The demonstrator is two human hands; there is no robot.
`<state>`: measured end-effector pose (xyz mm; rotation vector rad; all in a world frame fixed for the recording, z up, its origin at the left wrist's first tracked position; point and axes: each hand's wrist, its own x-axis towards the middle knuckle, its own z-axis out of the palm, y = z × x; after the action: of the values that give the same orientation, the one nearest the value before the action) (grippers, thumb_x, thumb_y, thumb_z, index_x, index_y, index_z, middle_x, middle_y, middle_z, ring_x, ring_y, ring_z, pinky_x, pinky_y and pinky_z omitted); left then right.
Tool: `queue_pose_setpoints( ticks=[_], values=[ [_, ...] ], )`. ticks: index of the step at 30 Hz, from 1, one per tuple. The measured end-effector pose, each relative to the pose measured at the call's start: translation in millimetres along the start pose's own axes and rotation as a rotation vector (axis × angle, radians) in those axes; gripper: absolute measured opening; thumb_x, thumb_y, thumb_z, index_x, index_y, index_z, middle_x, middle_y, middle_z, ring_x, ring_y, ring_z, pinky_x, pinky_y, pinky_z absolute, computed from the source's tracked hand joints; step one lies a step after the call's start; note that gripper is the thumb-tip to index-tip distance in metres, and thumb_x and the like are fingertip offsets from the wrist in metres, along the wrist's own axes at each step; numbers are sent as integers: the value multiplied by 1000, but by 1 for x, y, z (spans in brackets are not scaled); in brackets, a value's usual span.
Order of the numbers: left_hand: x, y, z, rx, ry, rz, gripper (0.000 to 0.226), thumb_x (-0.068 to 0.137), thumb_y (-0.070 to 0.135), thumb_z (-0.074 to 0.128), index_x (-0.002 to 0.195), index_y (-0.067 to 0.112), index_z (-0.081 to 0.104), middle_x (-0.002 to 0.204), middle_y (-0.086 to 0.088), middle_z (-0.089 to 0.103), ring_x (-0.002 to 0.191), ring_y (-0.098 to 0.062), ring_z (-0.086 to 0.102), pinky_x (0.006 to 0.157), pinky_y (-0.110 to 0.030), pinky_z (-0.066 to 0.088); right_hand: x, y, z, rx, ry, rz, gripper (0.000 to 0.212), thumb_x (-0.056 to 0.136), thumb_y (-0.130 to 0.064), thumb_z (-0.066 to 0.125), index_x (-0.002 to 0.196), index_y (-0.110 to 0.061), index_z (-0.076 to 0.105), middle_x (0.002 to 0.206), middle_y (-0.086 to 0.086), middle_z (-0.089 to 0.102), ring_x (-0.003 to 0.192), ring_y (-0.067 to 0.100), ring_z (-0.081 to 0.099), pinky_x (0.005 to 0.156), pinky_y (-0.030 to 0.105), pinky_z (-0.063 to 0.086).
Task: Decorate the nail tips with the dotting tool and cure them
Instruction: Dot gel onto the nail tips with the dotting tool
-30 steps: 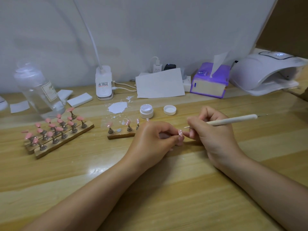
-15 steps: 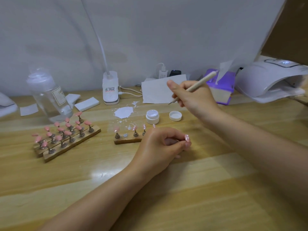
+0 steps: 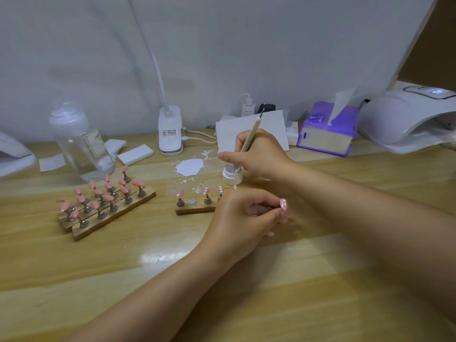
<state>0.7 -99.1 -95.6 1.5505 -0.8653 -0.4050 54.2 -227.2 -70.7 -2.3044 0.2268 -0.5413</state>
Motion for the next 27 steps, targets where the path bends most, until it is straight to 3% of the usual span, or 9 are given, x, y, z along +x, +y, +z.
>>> queue_pose_setpoints(
  ticks=[7, 12, 14, 18, 22, 27],
  values=[
    [0, 1, 0, 8, -5, -7, 23, 84, 9, 63, 66, 22, 66, 62, 8, 66, 69, -1, 65, 53, -15, 50, -2, -3, -1, 17, 3, 4, 44, 75, -37, 73, 50, -19, 42, 51, -5, 52, 54, 8, 47, 59, 28, 39],
    [0, 0, 0, -6, 3, -39, 15, 83, 10, 65, 70, 16, 69, 63, 9, 67, 69, 0, 66, 54, -15, 51, -24, -6, -24, 428, 246, 16, 38, 81, -33, 68, 55, -17, 45, 37, -9, 50, 39, 0, 47, 47, 10, 37],
    [1, -1, 0, -2, 8, -45, 13, 83, 11, 65, 72, 14, 69, 63, 11, 67, 69, 1, 66, 54, -15, 51, -42, -5, -37, 562, 299, 44, 33, 82, -33, 66, 58, -16, 50, 38, -9, 52, 39, 0, 48, 46, 10, 40],
    [1, -2, 0, 24, 9, -52, 12, 83, 13, 65, 73, 13, 70, 62, 11, 68, 68, 2, 65, 52, -13, 49, -84, 2, -47, 869, 280, 147, 26, 63, -33, 72, 51, -19, 54, 42, -8, 54, 40, 1, 51, 53, 14, 51],
    [3, -2, 1, 61, 9, -43, 13, 83, 14, 65, 71, 13, 71, 67, 0, 70, 67, 0, 64, 52, -12, 47, -111, 8, -40, 917, 306, 181, 32, 49, -33, 75, 45, -21, 45, 40, -12, 40, 39, 1, 44, 56, 18, 53],
    [3, -3, 2, 86, 10, -38, 14, 82, 12, 66, 70, 15, 72, 65, 2, 70, 62, 2, 62, 51, -11, 47, -111, 11, -34, 870, 300, 176, 45, 75, 8, 65, 50, -15, 35, 37, -12, 32, 30, 2, 43, 51, 22, 55]
  ],
)
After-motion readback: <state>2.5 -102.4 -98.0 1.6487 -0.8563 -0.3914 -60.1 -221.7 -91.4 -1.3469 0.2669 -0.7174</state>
